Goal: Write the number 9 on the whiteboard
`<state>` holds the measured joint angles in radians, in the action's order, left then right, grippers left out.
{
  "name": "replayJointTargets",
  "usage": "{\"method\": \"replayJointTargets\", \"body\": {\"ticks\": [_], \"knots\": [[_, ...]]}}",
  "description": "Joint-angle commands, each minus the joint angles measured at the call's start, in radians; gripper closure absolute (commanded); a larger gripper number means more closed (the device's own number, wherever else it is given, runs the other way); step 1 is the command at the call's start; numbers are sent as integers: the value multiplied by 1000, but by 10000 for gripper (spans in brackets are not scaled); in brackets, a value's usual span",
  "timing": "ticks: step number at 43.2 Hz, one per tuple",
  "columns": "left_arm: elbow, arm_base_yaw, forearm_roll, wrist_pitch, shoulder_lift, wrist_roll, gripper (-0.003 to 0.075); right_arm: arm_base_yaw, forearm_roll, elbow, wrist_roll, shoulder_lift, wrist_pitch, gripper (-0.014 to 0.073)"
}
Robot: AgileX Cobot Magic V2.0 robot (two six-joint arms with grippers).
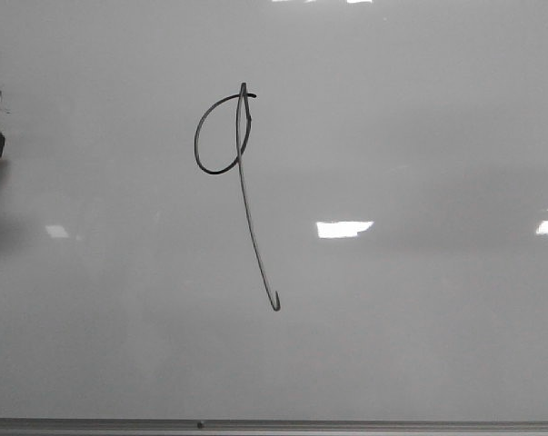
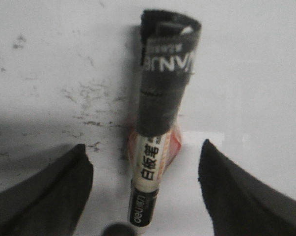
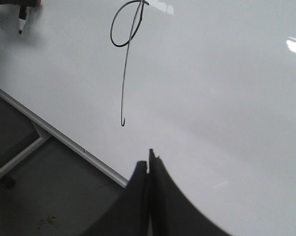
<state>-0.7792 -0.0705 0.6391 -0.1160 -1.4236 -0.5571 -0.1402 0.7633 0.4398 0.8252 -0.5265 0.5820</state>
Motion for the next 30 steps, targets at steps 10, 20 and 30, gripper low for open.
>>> {"method": "replayJointTargets", "body": {"ticks": [10,20,30], "knots": [[2,-6,-55,41,308,4,197,6,37,28,-1,-2,-52,662],[149,-6,-51,43,588,4,362,6,37,28,-1,-2,-52,662],[299,-6,-11,44,858,4,579,6,37,28,-1,-2,-52,662]]}}
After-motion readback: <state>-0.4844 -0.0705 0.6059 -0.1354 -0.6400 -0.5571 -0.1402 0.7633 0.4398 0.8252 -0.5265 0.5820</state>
